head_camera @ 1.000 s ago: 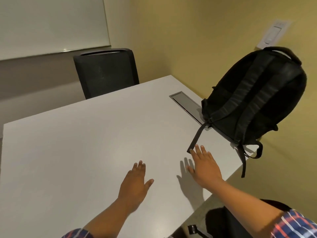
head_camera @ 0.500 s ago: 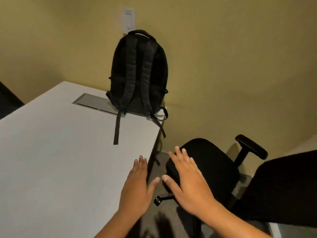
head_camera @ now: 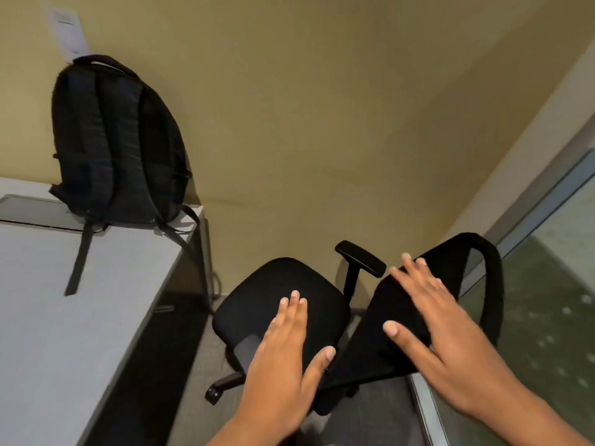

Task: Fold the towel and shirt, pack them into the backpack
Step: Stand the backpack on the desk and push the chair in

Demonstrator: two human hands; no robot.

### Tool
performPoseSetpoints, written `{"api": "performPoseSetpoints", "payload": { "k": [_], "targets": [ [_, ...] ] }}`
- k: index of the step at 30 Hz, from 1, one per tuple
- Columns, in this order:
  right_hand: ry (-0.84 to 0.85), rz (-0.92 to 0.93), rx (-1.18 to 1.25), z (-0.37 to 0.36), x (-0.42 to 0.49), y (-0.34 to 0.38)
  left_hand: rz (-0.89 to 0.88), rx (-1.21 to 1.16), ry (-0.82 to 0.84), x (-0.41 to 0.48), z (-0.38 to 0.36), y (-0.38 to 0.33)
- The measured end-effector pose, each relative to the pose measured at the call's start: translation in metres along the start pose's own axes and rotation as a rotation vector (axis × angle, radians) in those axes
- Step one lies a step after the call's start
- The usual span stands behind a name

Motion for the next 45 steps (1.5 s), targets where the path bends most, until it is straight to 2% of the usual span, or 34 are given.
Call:
{"api": "performPoseSetpoints", "payload": {
  "k": [6, 9, 13, 18, 21, 24, 26, 29, 33, 37, 45],
  "targets": [
    [0.051, 0.0, -0.09, 0.021, -0.003, -0.165, -0.046, -0.007, 0.028, 0.026, -0.093, -0.097],
    [0.134, -0.023, -0.125, 0.011, -0.005, -0.235, -0.035, 0.024, 0.143, 0.03, -0.137, -0.135],
    [0.194, -0.053, -0.094, -0.014, -0.013, -0.284, -0.042, 0.22, 0.254, 0.032, -0.171, -0.162],
    [-0.003, 0.032, -0.04, -0.012, -0.025, -0.267, 0.044, 0.361, 0.181, 0.039, -0.174, -0.167],
    [-0.017, 0.041, -0.021, -0.013, -0.029, -0.265, 0.083, 0.421, 0.124, 0.035, -0.172, -0.162],
    [-0.078, 0.18, -0.13, -0.008, -0.036, -0.252, 0.09, 0.402, 0.118, 0.026, -0.159, -0.155],
    [-0.043, 0.274, -0.175, -0.015, -0.04, -0.249, 0.086, 0.398, 0.124, 0.016, -0.146, -0.15],
    [0.061, 0.231, -0.096, -0.03, -0.034, -0.269, 0.105, 0.409, 0.082, -0.003, -0.124, -0.138],
    [0.061, 0.202, -0.123, -0.026, -0.015, -0.279, 0.153, 0.369, 0.006, -0.021, -0.094, -0.108],
    [0.064, 0.203, -0.123, -0.026, -0.009, -0.256, 0.169, 0.366, -0.043, -0.038, -0.062, -0.083],
    [-0.05, 0.183, -0.1, -0.04, -0.045, -0.193, 0.185, 0.386, -0.101, -0.075, -0.023, -0.047]
  ]
}}
Point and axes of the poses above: each hand's wrist, its own x-axis towards the middle knuckle, its own z-axis out of the back of the hand, y = z × x, the point moved 8 cm from there along x, towards the middle knuckle, and after that the axes turned 1 degree about -y, right-handed, at the moved point
